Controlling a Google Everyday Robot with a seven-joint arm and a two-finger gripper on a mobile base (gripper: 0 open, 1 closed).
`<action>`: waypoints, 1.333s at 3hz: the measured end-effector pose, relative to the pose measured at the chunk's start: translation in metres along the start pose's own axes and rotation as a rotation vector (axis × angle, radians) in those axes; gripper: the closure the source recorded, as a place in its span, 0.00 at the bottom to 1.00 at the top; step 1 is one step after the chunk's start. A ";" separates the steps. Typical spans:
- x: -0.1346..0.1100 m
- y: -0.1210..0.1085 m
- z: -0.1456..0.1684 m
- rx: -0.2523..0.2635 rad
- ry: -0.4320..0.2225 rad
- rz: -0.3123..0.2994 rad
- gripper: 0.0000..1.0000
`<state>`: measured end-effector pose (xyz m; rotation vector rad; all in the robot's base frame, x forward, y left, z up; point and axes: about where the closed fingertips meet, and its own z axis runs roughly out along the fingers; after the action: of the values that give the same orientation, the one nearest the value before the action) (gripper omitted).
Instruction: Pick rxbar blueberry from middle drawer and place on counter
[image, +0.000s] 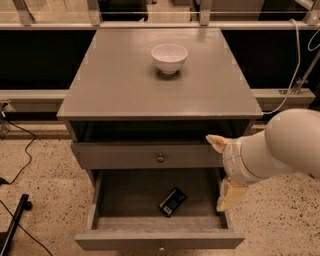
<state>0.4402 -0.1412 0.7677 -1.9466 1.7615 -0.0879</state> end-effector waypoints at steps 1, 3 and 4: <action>0.033 -0.016 0.033 0.058 -0.038 -0.098 0.00; 0.057 0.000 0.069 -0.036 -0.058 -0.193 0.00; 0.068 0.027 0.104 -0.191 -0.052 -0.405 0.00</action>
Offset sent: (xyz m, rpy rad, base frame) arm 0.0299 -0.0160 -0.0271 -0.0061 -0.0809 0.0807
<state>0.4651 -0.1723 0.6466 -2.3984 1.3624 -0.0079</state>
